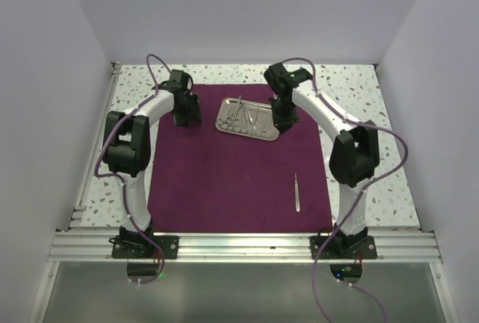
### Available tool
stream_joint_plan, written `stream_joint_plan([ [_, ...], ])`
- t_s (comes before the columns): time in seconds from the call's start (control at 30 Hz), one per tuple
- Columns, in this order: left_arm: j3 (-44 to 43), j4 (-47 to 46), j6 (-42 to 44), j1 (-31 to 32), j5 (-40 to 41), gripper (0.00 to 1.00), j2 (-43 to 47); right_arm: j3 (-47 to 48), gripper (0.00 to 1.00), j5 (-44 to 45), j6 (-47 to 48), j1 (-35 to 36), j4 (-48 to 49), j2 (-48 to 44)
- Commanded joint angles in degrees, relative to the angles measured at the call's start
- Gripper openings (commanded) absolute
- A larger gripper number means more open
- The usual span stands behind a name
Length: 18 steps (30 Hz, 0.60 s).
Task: Open and lay out the surgical kit
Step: Pick up the medical item from the container, then place the medical item in the surgical kit.
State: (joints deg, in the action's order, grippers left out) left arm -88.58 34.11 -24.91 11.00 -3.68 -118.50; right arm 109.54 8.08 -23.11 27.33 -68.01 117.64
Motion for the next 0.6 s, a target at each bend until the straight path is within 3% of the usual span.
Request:
stream_joint_plan([
  [0.0,-0.6,-2.4,-1.0,-0.5,-0.4,0.57,3.7,-9.1,0.00,0.1,-1.3,0.2,0.0,-9.3],
  [0.3,-2.0,-2.1,-2.2,2.4,2.0,0.60,4.3,-42.2,0.00,-5.4,-5.3,2.2,9.3,-29.4],
  [0.57,-8.0,3.0,-3.2,6.4,6.6,0.60,5.9,-57.4,0.00,-7.9,-7.8,6.3,16.4,-35.6],
])
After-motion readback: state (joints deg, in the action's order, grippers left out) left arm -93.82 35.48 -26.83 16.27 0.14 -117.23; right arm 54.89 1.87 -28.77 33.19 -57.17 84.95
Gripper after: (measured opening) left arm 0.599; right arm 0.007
